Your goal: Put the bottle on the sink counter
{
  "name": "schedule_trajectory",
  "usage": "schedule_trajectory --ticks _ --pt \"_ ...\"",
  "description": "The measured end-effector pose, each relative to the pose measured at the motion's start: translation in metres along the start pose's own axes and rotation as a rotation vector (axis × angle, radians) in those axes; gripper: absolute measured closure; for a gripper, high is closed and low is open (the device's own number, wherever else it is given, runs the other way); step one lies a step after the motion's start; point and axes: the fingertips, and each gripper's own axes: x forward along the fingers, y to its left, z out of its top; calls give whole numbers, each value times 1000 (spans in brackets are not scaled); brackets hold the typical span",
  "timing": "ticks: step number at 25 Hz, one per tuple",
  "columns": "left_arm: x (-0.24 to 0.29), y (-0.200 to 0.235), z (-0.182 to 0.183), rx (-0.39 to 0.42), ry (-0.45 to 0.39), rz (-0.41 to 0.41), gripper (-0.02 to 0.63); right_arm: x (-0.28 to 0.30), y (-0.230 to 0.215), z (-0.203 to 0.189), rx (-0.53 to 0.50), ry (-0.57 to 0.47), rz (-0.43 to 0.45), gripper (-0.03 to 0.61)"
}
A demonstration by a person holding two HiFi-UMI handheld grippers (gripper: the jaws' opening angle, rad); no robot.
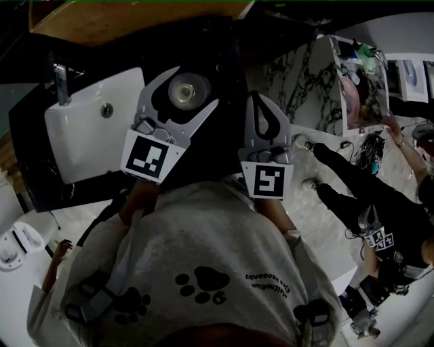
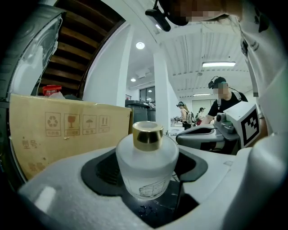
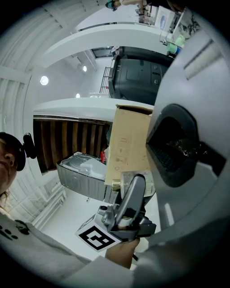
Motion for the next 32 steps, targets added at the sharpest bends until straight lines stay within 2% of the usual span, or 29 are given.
schedule_trajectory --ticks 8,32 --pt "25 12 -2 12 11 24 273 24 -14 -10 5 -2 37 577" --pt "98 58 -31 -15 61 4 273 95 -34 -53 27 41 86 577"
